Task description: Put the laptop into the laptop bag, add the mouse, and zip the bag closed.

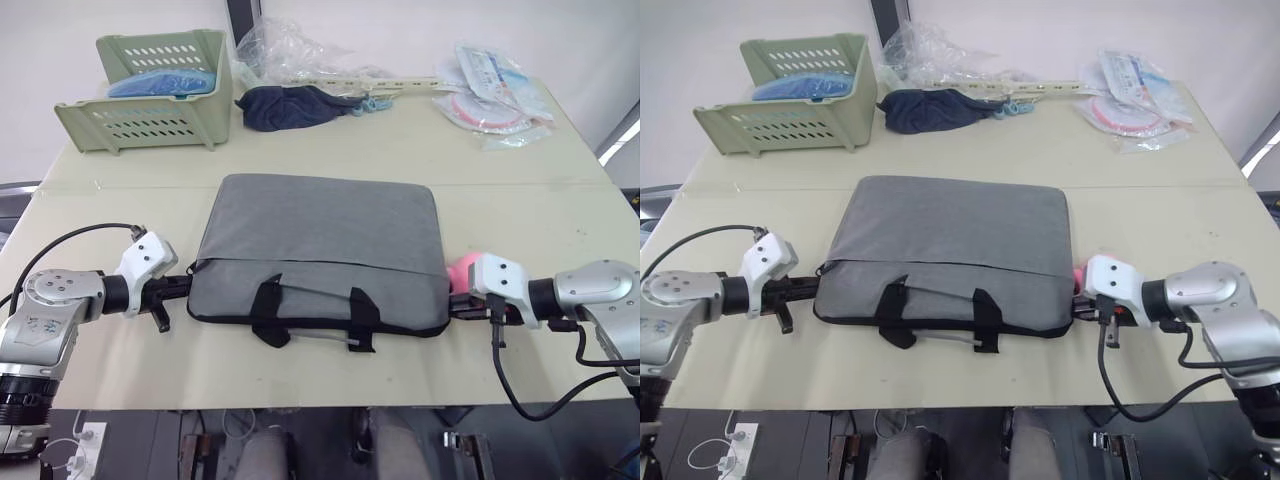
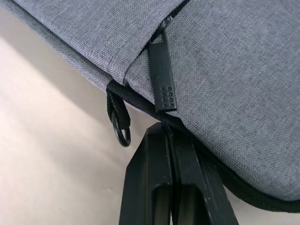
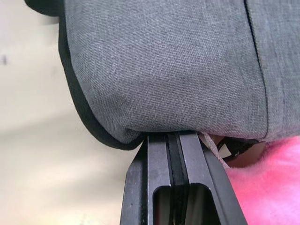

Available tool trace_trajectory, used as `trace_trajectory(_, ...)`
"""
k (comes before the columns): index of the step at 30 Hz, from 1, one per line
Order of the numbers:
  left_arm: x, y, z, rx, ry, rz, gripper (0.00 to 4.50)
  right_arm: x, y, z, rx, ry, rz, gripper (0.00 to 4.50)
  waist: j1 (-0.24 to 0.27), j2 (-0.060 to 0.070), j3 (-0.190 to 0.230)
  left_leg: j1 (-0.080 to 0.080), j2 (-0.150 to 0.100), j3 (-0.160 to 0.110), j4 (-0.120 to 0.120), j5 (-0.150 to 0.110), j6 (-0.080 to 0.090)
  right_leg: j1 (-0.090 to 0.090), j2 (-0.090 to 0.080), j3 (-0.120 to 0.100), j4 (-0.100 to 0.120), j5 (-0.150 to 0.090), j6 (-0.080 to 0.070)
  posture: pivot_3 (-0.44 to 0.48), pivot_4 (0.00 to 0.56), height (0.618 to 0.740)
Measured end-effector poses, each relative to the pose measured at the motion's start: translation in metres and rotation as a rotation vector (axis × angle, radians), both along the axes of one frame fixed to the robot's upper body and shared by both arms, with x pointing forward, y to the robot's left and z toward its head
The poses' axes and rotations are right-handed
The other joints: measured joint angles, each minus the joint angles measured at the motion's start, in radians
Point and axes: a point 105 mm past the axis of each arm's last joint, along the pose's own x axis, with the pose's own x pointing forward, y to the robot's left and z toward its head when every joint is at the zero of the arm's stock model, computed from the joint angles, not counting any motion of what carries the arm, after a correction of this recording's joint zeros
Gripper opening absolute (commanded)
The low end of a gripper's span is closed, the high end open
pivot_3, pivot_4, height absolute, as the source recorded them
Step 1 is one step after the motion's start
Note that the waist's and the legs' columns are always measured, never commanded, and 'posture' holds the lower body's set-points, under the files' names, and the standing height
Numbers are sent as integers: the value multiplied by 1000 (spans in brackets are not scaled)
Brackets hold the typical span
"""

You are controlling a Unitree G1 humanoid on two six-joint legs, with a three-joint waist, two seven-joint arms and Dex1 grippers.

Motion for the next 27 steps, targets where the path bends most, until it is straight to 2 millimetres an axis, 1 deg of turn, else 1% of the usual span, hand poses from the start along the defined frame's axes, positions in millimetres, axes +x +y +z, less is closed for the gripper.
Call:
trace_trajectory(2, -6, 3, -2, 14, 25, -19, 54, -1, -5, -2, -5, -5, -8, 0, 0, 0, 0, 0, 0, 0, -1, 0, 0, 0, 0, 0, 0, 0, 0, 0, 150, 740)
trace_trajectory(4, -11, 5, -4, 17, 40, -36, 54, -1, -15, -4, -13, -5, -38, 0, 0, 0, 0, 0, 0, 0, -1, 0, 0, 0, 0, 0, -1, 0, 0, 0, 150, 740)
trace_trajectory(8, -14, 9, -6, 17, 38, -38, 54, -5, -35, -7, -47, -2, -84, 0, 2, 0, 0, 1, 0, 0, 0, 0, 0, 0, 0, 0, -1, 0, 0, 0, 150, 740)
trace_trajectory(10, -14, 12, -7, 23, 29, -37, 54, -6, -40, -6, -52, -5, -98, 0, 1, -1, 0, 1, 0, 1, 0, 0, 0, 1, 0, 1, 0, 0, 0, 0, 150, 740)
trace_trajectory(11, -16, 16, -8, 22, 30, -32, 54, -9, -43, -6, -55, -9, -101, 0, 1, -1, 0, 1, 0, 1, -1, 0, 0, 0, 0, 1, 0, 0, 0, 0, 150, 740)
trace_trajectory(14, -21, 33, -8, 2, 32, 20, 54, -22, -62, -14, -93, 43, -143, 0, -2, -1, 0, 2, 1, 1, -2, 0, 0, 0, 0, 0, 0, -1, -1, 0, 150, 740)
trace_trajectory(16, -26, 52, -6, -19, 11, 81, 566, -31, -79, -14, -75, 71, -199, 0, -3, -1, 0, 2, 1, 1, -2, 0, 0, 0, 0, 0, 0, -1, -1, 0, 150, 740)
trace_trajectory(18, -26, 70, -1, -46, -29, 139, 1307, -31, -94, -2, -26, 40, -258, 657, -2, -1, 0, 2, 1, 2, -1, 0, 0, 0, 0, 1, 0, -1, -1, 0, 150, 740)
trace_trajectory(19, -24, 83, 8, -57, -79, 186, 1838, -29, -107, 14, 21, -13, -309, 997, -1, -2, 0, 2, 1, 2, -1, 0, 0, 1, 0, 1, 0, 0, -1, 0, 150, 740)
trace_trajectory(20, -24, 90, 13, -54, -104, 208, 2384, -28, -114, 22, 34, -41, -328, 1511, -1, -3, -1, 2, 1, 2, -1, 0, 0, 1, 0, 1, 0, 0, -1, 0, 150, 740)
trace_trajectory(22, -22, 103, 25, -50, -173, 247, 3283, -23, -137, 42, 59, -143, -395, 2429, 1, -4, -2, 3, 0, 1, -1, 0, 0, 1, -1, 0, 0, 0, -1, 0, 150, 740)
trace_trajectory(24, -20, 112, 33, -52, -223, 275, 4295, -18, -162, 59, 94, -245, -490, 3421, 3, -4, -2, 3, 0, 1, -1, 0, 1, 1, -1, 0, 0, 0, -1, 0, 150, 740)
trace_trajectory(25, -18, 115, 37, -49, -243, 282, 4500, -17, -169, 65, 107, -282, -519, 4025, 2, -4, -2, 2, 0, 1, -2, 0, 1, 1, -1, 0, 0, 0, -1, 0, 150, 740)
trace_trajectory(26, -16, 117, 41, -54, -264, 289, 4500, -16, -174, 67, 111, -306, -535, 4369, 0, -4, -2, 3, 0, 1, -2, 0, 1, 1, -1, 0, 0, 0, -1, 0, 150, 740)
trace_trajectory(27, -14, 119, 45, -55, -280, 293, 4500, -15, -178, 68, 113, -320, -546, 4453, -2, -4, -2, 3, 1, 2, -2, 0, 1, 0, -1, 0, 0, 0, -1, 0, 150, 740)
